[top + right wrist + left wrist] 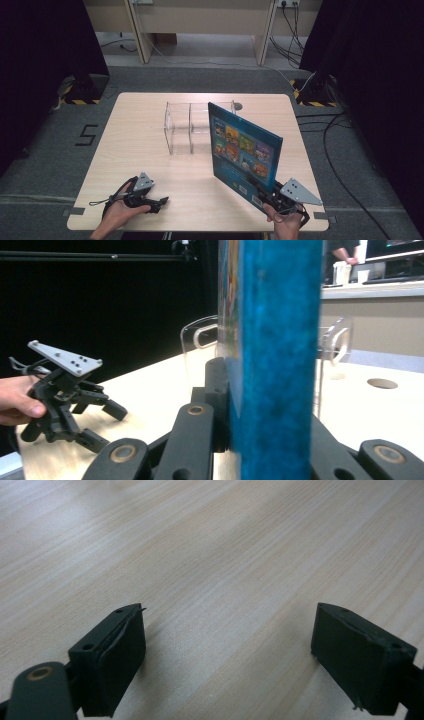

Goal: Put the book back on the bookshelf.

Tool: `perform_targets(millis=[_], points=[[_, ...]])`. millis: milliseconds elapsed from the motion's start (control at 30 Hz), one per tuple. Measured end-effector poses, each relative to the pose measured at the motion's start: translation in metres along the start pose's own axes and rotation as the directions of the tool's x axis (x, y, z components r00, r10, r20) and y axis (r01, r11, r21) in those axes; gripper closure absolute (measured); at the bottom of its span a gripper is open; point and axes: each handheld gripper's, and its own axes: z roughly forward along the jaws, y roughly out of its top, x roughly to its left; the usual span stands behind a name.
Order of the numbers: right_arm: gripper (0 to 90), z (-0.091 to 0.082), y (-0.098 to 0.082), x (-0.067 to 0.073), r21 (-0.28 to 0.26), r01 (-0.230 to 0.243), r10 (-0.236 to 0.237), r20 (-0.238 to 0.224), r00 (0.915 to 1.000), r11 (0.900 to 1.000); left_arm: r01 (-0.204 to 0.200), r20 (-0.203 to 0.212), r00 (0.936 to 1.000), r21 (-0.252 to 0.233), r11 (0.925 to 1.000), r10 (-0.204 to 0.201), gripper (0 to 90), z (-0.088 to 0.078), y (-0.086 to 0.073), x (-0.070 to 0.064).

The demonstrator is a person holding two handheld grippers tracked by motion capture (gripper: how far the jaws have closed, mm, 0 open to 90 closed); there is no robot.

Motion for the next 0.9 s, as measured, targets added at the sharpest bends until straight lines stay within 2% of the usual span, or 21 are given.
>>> perform_targets(millis=[200, 400, 533, 667, 900], points=[[83.3, -0.006, 0.002, -0.006, -0.015, 0.000, 0.001, 0.049, 0.9988, 1.000, -0.006, 0.006, 1.0000, -0.012, 0.9999, 0.006, 10.6, 0.001, -0.001, 0.000], [83.3, -0.008, 0.004, -0.011, -0.020, 0.001, 0.001, 0.078, 0.9970, 1.000, -0.016, 0.015, 0.9998, -0.024, 0.9996, 0.017, 6.3, 0.004, -0.002, -0.001], [83.4, -0.005, 0.006, -0.013, -0.029, -0.006, 0.008, 0.095, 0.9955, 1.000, -0.019, 0.019, 0.9996, -0.029, 0.9994, 0.020, 4.5, 0.005, -0.002, -0.001], [83.3, 0.000, 0.007, -0.015, -0.031, 0.010, -0.006, 0.108, 0.9941, 0.999, -0.022, 0.021, 0.9995, -0.026, 0.9994, 0.023, 3.0, 0.006, -0.001, -0.001], [83.4, 0.010, 0.009, -0.016, -0.035, -0.006, 0.010, 0.121, 0.9926, 0.999, -0.024, 0.022, 0.9995, -0.022, 0.9995, 0.025, 1.5, 0.007, 0.000, -0.001]])
